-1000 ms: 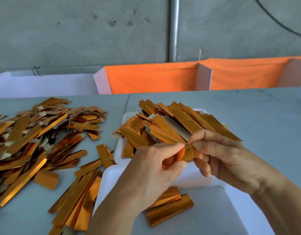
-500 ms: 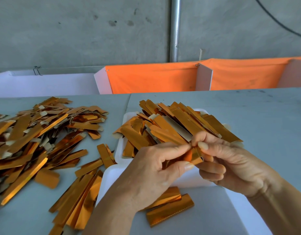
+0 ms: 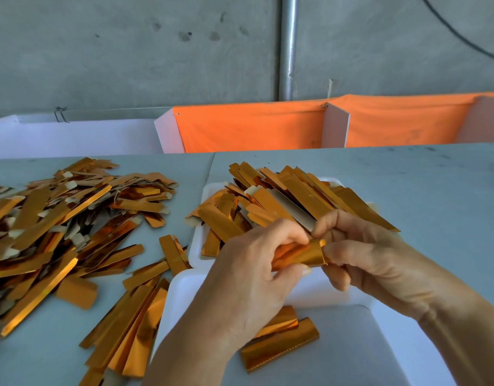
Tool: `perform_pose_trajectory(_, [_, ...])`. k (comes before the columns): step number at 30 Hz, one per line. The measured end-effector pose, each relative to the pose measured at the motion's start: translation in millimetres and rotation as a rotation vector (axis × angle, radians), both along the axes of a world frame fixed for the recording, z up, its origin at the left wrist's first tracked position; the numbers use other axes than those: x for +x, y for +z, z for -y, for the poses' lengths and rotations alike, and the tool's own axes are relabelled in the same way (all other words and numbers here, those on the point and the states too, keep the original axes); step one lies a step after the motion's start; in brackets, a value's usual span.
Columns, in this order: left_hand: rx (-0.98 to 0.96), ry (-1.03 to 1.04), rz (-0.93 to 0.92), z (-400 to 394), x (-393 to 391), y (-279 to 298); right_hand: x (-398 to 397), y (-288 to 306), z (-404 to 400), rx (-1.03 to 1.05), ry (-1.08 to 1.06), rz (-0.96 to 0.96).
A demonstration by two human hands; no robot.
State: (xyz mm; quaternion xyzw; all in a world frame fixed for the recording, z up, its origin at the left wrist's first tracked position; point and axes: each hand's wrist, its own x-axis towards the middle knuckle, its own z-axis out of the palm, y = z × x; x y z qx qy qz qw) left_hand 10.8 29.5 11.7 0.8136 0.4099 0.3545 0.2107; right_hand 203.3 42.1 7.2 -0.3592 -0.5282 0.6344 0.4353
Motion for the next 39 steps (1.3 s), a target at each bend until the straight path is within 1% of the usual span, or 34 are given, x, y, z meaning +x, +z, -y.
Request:
perform_pose_trajectory(3, [0.093,0.014,-0.125,1,0,0,0,-1,0,0.094,-0.022,0.219])
perform_pose_trajectory(5, [0.125,0.013,-0.171,1,0,0,-1,-3,-1,0.15,-0.04,0.306])
perform_pose_trajectory(7, [0.14,0.009,-0.166,0,-1,1,-2,-3,0,0.165,-0.049,0.292])
perform_pose_trajectory(11, [0.116,-0.009,-0.089,-1,-3,1,-1,-2,0,0.11,-0.025,0.16])
perform_pose_trajectory(15, [0.121,-0.018,-0.084,-1,-2,-1,-1,-3,-1,0.174,-0.022,0.258])
perform_pose_trajectory(17, [0.106,-0.012,-0.035,-2,-3,-2,1,-3,0,0.132,0.004,0.158])
perform_pose_trajectory(20, [-0.012,-0.05,0.107,-3,-6,-3,6,-2,-1,0.055,0.107,-0.062])
perform_pose_trajectory(22, [-0.08,-0.091,0.198,-5,-7,-3,7,-3,-2,0.041,0.159,-0.15])
perform_pose_trajectory(24, [-0.098,-0.13,0.248,-6,-7,-3,4,-5,-4,0.029,0.185,-0.208])
perform_pose_trajectory(27, [-0.124,-0.18,0.292,-7,-8,-5,3,-6,-4,0.014,0.191,-0.245])
perform_pose_trajectory(33, [-0.171,-0.167,0.279,-9,-8,-7,-1,-9,-4,0.066,0.12,-0.161])
perform_pose_trajectory(35, [-0.207,-0.187,0.319,-10,-8,-7,-4,-10,-4,0.045,0.116,-0.191])
perform_pose_trajectory(37, [-0.245,-0.214,0.372,-10,-9,-4,-6,-10,-3,0.01,0.161,-0.261])
perform_pose_trajectory(39, [-0.252,-0.223,0.385,-10,-8,-4,-5,-10,-3,0.002,0.161,-0.268])
